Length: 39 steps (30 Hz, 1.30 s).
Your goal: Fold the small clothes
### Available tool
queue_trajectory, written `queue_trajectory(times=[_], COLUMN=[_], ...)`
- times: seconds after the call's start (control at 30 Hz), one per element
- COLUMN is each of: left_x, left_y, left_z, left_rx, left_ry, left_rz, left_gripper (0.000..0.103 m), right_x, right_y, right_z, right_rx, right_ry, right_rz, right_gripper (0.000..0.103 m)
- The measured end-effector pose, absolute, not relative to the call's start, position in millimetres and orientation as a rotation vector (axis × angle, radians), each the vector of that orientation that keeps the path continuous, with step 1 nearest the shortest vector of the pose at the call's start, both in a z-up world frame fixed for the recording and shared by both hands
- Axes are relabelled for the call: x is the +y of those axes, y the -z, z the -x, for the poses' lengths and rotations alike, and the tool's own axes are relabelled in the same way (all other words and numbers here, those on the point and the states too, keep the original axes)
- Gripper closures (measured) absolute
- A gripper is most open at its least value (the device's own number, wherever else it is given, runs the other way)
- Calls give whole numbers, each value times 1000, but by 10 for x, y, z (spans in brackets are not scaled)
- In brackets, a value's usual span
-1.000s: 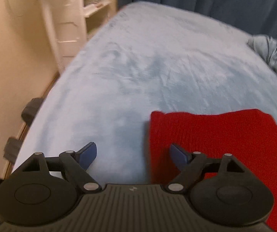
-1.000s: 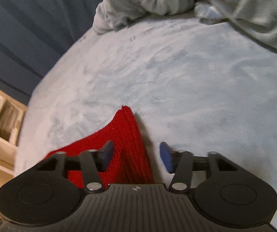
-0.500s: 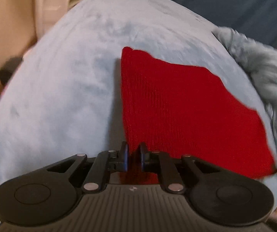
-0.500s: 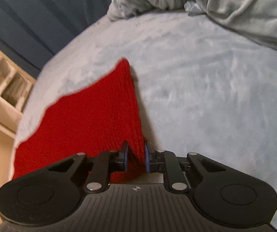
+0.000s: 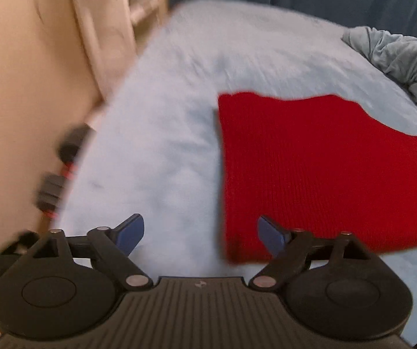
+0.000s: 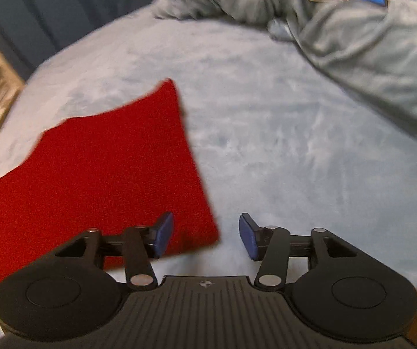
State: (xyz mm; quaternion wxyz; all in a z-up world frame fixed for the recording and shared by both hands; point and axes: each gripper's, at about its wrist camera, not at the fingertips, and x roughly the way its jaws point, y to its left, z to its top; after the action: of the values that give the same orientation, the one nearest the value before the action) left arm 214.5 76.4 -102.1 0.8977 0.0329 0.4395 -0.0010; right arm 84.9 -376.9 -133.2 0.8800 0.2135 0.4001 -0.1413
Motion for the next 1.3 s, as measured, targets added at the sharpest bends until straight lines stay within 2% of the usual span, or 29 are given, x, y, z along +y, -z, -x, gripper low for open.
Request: queue_trajectory(times=[0.07, 0.1, 0.23, 0.4, 0.8, 1.3], left_x=[679, 636, 321, -15, 92, 126], left_y=[821, 758, 645, 638, 529, 417], left_z=[-1708, -1506, -761, -381, -15, 62], left_rx=[875, 850, 786, 798, 778, 738], left_ry=[-1, -5, 51, 125, 94, 100], left_rz=[-89, -85, -124, -144, -84, -83], left_gripper=[0, 0, 0, 0, 0, 0], right_x=[-3531, -3386, -2804, -2298, -2126, -2066], right_y=[1097, 990, 719, 657, 531, 487], right_z=[-526, -370, 226, 674, 982, 1013], right_rx=[806, 784, 705, 647, 604, 600], right_ry=[238, 217, 160, 120, 55, 32], right_rz=[-413, -407, -301, -143, -160, -154], right_gripper=[41, 40, 24, 24, 21, 21])
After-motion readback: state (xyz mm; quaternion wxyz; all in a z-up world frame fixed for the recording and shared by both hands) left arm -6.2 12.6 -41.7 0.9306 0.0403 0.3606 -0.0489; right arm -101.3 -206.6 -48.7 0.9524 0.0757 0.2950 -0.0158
